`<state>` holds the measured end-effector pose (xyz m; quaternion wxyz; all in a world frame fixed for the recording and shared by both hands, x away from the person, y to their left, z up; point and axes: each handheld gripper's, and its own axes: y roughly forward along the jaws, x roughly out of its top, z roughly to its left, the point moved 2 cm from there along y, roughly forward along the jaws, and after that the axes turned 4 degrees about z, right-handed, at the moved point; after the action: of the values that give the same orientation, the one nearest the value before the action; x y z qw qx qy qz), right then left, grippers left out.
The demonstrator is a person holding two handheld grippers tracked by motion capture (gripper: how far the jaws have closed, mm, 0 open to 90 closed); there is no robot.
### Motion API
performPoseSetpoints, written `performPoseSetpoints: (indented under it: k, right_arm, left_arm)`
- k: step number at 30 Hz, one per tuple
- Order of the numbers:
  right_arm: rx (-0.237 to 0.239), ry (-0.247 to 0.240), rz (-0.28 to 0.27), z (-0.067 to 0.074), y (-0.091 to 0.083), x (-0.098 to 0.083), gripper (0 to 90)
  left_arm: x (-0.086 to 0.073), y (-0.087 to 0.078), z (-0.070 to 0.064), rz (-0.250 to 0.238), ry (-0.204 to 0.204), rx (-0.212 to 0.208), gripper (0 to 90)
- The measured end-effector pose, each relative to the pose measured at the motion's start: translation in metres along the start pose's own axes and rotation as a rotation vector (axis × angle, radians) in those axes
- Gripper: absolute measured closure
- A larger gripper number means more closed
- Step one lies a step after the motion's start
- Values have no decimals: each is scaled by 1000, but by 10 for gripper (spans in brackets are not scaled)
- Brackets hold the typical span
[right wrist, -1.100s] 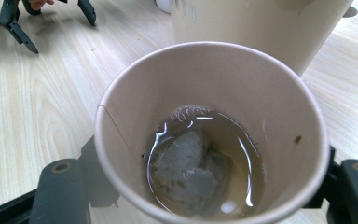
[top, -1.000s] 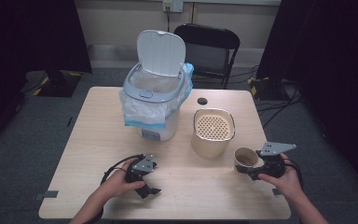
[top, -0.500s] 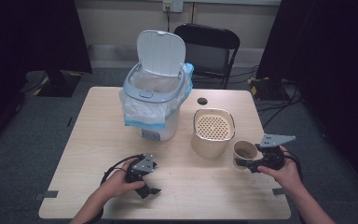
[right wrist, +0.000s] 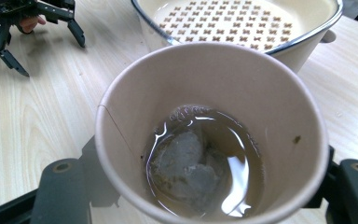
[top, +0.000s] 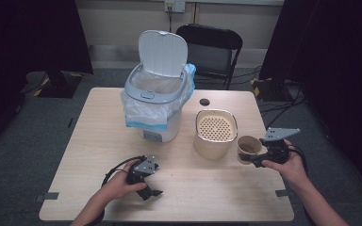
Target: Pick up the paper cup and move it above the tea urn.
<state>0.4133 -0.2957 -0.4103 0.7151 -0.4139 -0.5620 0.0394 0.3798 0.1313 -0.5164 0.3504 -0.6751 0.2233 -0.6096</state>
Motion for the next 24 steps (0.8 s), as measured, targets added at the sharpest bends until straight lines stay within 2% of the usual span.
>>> performPoseSetpoints:
  k: [9, 13, 24]
  right_arm:
    - [-14, 1, 6, -11, -9, 14, 283]
    - [-25, 16, 8, -19, -13, 19, 283]
    - [-71, 6, 5, -45, -14, 35, 283]
  left_arm:
    - [0, 0, 0, 0, 0, 0, 0]
    - [0, 0, 0, 0, 0, 0, 0]
    - [0, 0, 0, 1, 0, 0, 0]
